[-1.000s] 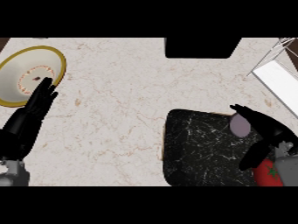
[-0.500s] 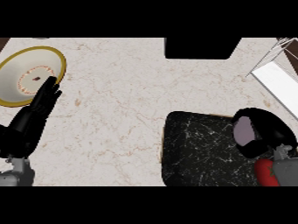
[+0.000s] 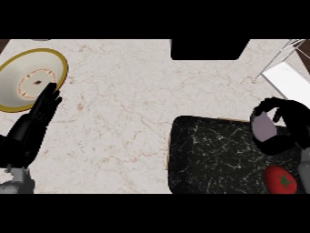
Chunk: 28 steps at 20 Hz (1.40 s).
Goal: Pick the eggplant from the tray and place it in the tiered shelf
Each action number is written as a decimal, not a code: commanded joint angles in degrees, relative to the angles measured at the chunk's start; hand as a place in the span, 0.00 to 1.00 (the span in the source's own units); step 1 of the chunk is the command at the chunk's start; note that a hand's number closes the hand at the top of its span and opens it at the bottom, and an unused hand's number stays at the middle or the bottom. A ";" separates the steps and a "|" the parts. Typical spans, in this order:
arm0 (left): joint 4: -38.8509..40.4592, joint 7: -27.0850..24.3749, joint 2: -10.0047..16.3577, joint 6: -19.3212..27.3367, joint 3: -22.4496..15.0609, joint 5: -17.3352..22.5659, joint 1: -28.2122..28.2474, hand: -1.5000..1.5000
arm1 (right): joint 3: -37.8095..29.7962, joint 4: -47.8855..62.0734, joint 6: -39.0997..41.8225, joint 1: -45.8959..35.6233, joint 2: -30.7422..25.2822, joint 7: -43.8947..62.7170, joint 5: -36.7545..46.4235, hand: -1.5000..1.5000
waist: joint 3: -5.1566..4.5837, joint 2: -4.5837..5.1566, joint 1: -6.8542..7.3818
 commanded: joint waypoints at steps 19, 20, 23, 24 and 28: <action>0.04 2.52 -0.94 -1.37 -3.65 -0.44 -5.86 0.50 | -10.25 18.37 -23.42 -40.03 12.01 65.58 56.17 1.00 | -0.15 1.54 6.34; 1.18 1.88 -0.92 -1.64 -3.23 -0.07 -5.36 0.50 | -11.73 19.57 -22.63 -43.24 11.40 65.91 57.34 1.00 | -0.18 1.64 6.34; 0.42 2.45 -0.49 -1.73 -2.70 0.24 -4.85 0.50 | -15.07 25.67 -23.95 -47.69 11.42 66.44 61.28 1.00 | -0.02 1.70 6.13; 0.19 2.80 -0.65 -1.76 -2.90 0.35 -5.26 0.50 | -15.17 26.46 -23.26 -50.69 11.93 67.06 62.96 1.00 | -0.04 1.57 6.10; 0.95 1.69 -1.06 -0.83 -2.35 -0.16 -4.58 0.50 | -18.66 33.45 -23.99 -57.15 11.59 66.45 66.53 1.00 | 0.00 1.58 5.41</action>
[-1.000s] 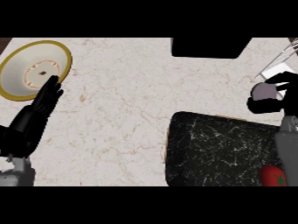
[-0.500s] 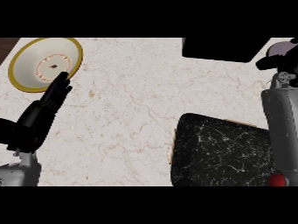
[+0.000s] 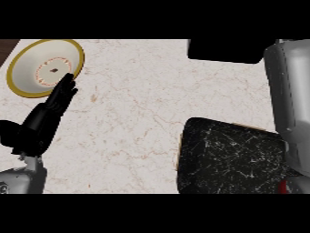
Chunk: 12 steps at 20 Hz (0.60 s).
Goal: Pick the eggplant from the tray and place it in the tiered shelf
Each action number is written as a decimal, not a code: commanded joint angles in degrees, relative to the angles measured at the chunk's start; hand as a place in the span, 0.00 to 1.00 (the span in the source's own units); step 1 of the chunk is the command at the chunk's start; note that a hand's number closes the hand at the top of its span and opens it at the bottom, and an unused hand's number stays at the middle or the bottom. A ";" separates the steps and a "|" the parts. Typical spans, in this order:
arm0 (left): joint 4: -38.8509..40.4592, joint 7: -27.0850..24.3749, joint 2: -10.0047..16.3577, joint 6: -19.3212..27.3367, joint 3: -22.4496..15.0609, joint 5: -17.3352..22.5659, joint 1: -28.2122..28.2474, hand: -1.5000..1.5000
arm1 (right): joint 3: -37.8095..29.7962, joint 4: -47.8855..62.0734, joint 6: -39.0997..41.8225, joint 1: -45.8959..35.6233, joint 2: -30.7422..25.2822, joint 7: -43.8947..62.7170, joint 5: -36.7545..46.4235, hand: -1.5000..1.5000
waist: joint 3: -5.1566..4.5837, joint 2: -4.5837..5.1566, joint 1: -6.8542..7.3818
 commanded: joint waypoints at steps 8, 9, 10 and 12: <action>0.12 -1.11 0.79 0.08 1.46 0.09 0.55 0.50 | -10.75 5.64 -19.02 -12.01 -3.23 2.53 -0.44 1.00 | 0.32 0.30 -0.56; -0.49 -0.49 -0.39 0.54 0.21 -0.21 0.70 0.50 | -11.77 0.57 -24.01 -12.72 -2.67 0.57 -3.12 1.00 | 0.70 0.17 -0.20; -0.78 0.05 0.04 -0.13 0.44 0.46 0.46 0.50 | -12.92 0.92 -26.57 -12.10 -2.50 -0.77 -4.20 1.00 | 0.62 0.48 -0.02; -0.52 -1.12 0.14 0.15 0.48 -0.24 0.71 0.50 | -14.90 1.46 -31.40 -12.12 -2.14 -2.94 -6.06 1.00 | 0.45 0.62 -0.12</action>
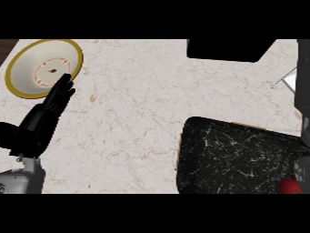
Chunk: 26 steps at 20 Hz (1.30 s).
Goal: Pick the eggplant from the tray and place it in the tiered shelf
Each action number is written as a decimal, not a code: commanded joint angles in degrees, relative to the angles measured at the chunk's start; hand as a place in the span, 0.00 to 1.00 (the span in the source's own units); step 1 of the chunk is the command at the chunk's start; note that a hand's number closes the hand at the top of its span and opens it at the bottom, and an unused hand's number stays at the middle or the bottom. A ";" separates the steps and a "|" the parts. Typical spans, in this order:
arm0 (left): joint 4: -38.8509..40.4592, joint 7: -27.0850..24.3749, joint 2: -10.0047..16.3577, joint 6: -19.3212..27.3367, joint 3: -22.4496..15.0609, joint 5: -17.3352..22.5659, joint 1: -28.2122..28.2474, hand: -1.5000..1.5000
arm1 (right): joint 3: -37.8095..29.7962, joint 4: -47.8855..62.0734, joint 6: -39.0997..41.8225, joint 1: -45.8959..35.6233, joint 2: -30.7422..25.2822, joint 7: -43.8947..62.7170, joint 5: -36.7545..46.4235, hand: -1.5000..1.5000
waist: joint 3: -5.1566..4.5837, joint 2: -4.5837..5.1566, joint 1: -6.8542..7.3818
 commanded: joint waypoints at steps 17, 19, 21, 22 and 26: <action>-1.26 0.24 0.59 -0.01 1.49 0.56 1.43 0.50 | -1.06 30.95 16.21 -5.68 -16.40 1.03 18.91 1.00 | -0.26 -0.48 -1.41; 0.50 0.45 -0.61 1.40 0.99 -0.52 0.31 0.50 | -1.13 33.31 14.01 -5.75 -19.07 -4.69 17.59 1.00 | -0.23 -0.65 -2.43; -0.57 0.12 -0.17 0.41 0.76 -0.23 1.11 0.50 | -0.22 35.82 10.87 -6.70 -17.68 -4.17 17.94 1.00 | -0.21 -0.56 -1.87; 1.91 -3.28 -1.64 1.32 -0.96 -2.58 2.41 0.50 | -1.97 35.34 9.52 -7.90 -20.26 -9.11 15.05 1.00 | -0.21 -0.57 -2.34; 0.26 -1.50 -0.37 0.18 0.89 -0.46 2.95 0.50 | -3.93 37.98 5.27 -8.28 -19.68 -9.77 11.92 1.00 | -0.19 -0.64 -2.01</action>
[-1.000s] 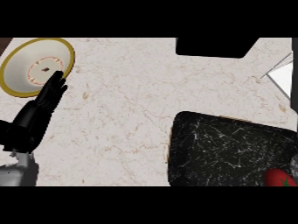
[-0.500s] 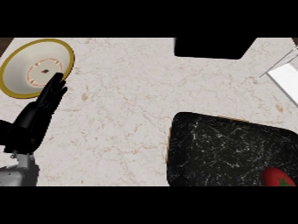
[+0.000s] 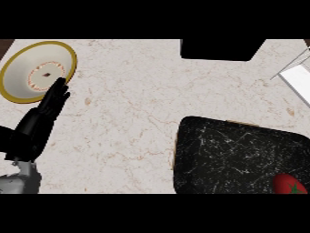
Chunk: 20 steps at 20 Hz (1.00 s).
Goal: Pick the eggplant from the tray and place it in the tiered shelf
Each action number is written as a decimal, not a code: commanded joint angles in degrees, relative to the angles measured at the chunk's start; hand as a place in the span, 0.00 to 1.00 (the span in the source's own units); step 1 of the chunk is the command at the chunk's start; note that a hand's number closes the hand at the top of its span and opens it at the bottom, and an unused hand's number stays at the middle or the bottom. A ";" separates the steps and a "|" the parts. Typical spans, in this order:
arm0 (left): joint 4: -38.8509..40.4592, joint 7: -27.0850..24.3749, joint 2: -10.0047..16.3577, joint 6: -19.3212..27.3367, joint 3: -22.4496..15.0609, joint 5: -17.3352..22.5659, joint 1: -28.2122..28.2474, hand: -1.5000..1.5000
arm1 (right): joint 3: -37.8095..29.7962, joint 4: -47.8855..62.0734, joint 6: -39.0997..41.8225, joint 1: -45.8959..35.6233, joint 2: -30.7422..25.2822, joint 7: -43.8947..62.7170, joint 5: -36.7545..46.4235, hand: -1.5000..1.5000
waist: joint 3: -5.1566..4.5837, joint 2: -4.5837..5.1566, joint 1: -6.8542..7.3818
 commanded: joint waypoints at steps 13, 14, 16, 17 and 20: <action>0.35 0.79 -1.33 1.57 -1.04 -1.85 -1.17 0.50 | -7.31 11.68 7.11 1.62 -3.24 -11.34 -10.50 1.00 | 0.12 -0.14 -1.39; 1.73 -0.06 1.05 -0.79 2.16 1.13 -1.21 0.50 | -6.92 11.17 6.82 1.72 -4.12 -10.51 -10.13 1.00 | 0.08 -0.09 -1.11; 0.30 1.45 0.21 0.09 1.01 0.33 -1.64 0.50 | -5.79 10.08 5.07 2.54 -1.14 -4.84 -9.07 1.00 | 0.08 -0.23 -1.02; -3.19 3.16 -0.46 0.77 0.16 0.02 0.42 0.50 | -5.74 9.62 7.89 1.72 -4.29 -5.85 -9.20 1.00 | 0.09 -0.61 -1.18; -0.78 0.93 -0.70 0.40 0.27 -0.20 1.36 0.50 | -3.52 6.42 5.14 3.39 -2.30 3.79 -6.63 1.00 | 0.03 -0.80 -1.85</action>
